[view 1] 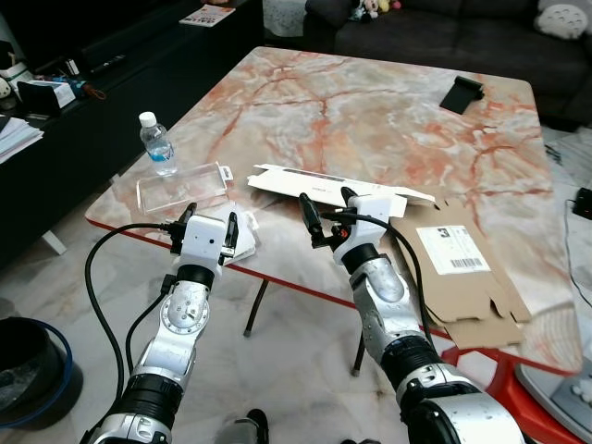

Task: Picking trash to rubbish bin

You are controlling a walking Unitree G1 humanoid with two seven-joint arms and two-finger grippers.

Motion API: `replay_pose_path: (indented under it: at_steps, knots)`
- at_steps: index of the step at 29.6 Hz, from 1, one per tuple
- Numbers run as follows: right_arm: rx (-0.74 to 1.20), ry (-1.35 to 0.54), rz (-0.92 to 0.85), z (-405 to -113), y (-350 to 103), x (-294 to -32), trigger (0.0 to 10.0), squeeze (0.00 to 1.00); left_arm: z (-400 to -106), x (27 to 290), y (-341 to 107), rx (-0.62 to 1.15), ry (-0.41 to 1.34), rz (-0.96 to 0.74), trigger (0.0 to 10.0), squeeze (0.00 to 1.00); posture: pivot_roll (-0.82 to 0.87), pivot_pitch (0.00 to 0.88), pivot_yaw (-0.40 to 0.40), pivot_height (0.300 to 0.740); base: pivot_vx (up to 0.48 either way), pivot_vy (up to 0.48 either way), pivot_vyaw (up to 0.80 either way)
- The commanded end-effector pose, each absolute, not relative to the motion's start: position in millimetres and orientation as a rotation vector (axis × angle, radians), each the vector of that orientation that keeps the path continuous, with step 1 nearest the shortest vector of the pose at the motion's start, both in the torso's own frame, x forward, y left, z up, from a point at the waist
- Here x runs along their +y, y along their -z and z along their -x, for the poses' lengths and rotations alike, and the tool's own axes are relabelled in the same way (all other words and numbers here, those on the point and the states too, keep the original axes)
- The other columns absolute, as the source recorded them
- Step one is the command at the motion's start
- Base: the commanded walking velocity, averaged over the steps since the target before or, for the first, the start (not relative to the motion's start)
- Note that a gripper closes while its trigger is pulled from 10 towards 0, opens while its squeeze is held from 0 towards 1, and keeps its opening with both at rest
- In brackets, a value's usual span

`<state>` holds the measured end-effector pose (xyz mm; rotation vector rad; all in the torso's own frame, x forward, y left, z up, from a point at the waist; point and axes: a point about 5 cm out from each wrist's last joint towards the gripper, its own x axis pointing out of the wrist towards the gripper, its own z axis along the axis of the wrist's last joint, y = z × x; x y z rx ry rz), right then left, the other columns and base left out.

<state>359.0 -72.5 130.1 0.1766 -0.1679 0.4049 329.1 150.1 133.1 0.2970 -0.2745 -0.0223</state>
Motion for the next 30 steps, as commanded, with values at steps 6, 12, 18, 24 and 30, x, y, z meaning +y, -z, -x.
replay_pose_path:
  at_steps: [6, 12, 18, 24, 30]
  knots:
    - [-0.174, -0.409, -0.178, -358.7, -131.7, -71.2, 10.0, 1.00, -327.1, 152.6, -129.6, -0.254, 0.021, -0.293, 10.0, 0.00, 0.11, 0.162, 0.019, 0.740, 0.000, 0.000, 0.00]
    - [-0.174, -0.411, -0.161, -358.6, -131.9, -70.0, 10.0, 0.00, -326.9, 153.0, -129.2, -0.252, 0.019, -0.293, 10.0, 0.00, 0.11, 0.162, 0.019, 0.740, 0.000, 0.000, 0.00]
    - [-0.175, -0.415, -0.166, -358.0, -132.0, -68.5, 10.0, 0.00, -326.7, 153.1, -128.7, -0.248, 0.018, -0.290, 10.0, 0.00, 0.11, 0.163, 0.019, 0.740, 0.000, 0.000, 0.00]
    - [-0.178, -0.418, -0.169, -357.7, -132.3, -67.6, 10.0, 0.00, -326.9, 153.7, -128.2, -0.244, 0.012, -0.295, 10.0, 0.00, 0.11, 0.165, 0.018, 0.740, 0.204, 0.000, 0.00]
    - [-0.183, -0.422, -0.169, -358.1, -134.1, -66.2, 10.0, 0.00, -327.1, 155.2, -129.5, -0.248, 0.003, -0.297, 10.0, 0.00, 0.11, 0.163, 0.017, 0.740, 0.342, 0.000, 0.00]
